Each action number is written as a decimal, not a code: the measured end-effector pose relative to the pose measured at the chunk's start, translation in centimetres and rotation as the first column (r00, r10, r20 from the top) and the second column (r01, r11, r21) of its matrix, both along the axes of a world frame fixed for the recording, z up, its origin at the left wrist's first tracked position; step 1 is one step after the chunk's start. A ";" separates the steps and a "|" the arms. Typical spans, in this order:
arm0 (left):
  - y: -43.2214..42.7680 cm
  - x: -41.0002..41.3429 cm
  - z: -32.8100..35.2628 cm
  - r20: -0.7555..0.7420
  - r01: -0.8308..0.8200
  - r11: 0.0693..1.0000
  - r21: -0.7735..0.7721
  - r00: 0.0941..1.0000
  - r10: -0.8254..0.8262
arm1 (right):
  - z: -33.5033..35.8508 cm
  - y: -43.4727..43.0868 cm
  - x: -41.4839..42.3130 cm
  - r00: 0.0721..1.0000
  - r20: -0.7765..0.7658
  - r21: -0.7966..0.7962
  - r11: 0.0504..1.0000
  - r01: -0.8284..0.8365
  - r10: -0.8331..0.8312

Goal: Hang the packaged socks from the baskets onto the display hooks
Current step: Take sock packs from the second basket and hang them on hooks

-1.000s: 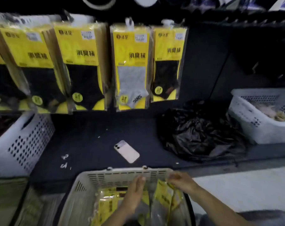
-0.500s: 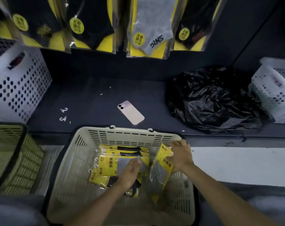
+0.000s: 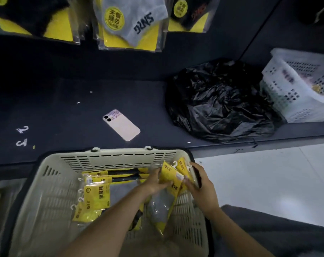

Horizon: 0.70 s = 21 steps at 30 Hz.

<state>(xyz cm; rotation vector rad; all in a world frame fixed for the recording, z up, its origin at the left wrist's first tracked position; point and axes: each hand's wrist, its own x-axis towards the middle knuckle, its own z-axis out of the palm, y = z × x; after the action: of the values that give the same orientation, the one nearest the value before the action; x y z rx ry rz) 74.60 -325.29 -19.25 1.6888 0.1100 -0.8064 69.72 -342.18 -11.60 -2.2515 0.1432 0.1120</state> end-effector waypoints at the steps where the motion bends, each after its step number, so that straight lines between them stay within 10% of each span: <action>1: -0.3 0.4 -0.3 0.002 0.016 1.000 -0.001 1.000 -0.016 | -0.1 -0.1 0.1 1.000 0.004 0.008 1.000 0.011 -0.011; 12: 3.7 -1.6 -0.4 -0.096 -0.028 0.999 -0.044 0.995 0.024 | -0.2 -0.3 0.1 1.000 0.000 0.124 0.992 0.001 -0.001; 21: 7.2 -6.3 4.4 0.145 -0.184 0.978 -0.101 0.969 0.197 | 3.6 3.4 0.9 0.984 0.109 0.147 0.976 -0.158 0.143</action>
<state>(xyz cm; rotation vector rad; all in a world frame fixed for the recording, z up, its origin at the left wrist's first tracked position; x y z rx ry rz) 68.29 -318.14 -14.90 1.6243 0.1265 -0.5273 70.65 -338.80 -8.00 -2.1052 -0.0867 0.0907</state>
